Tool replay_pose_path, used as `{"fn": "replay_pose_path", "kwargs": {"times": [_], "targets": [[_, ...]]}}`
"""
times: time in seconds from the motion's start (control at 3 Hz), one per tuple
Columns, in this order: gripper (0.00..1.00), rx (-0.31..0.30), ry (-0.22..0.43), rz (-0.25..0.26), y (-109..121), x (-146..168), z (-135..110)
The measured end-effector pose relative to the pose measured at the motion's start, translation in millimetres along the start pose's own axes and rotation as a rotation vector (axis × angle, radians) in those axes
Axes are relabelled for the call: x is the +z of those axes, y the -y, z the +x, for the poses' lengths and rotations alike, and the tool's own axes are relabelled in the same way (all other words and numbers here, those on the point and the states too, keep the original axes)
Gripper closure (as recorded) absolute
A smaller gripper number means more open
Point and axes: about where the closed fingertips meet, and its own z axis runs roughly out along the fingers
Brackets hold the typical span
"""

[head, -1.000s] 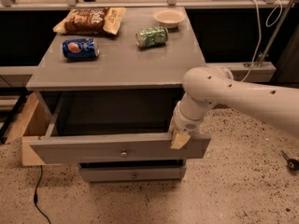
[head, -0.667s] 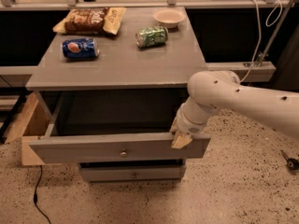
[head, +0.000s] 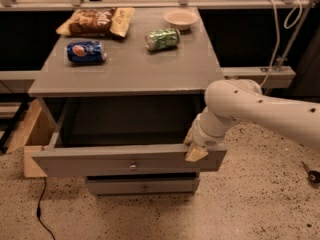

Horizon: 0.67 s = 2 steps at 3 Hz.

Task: Open top drawer

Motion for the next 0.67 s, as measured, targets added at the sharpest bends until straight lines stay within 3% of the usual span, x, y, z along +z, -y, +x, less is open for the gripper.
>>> {"fn": "replay_pose_path", "kwargs": {"times": [0.67], "targets": [[1.0,0.091,0.033,0.022,-19.6,-4.5,4.1]]}}
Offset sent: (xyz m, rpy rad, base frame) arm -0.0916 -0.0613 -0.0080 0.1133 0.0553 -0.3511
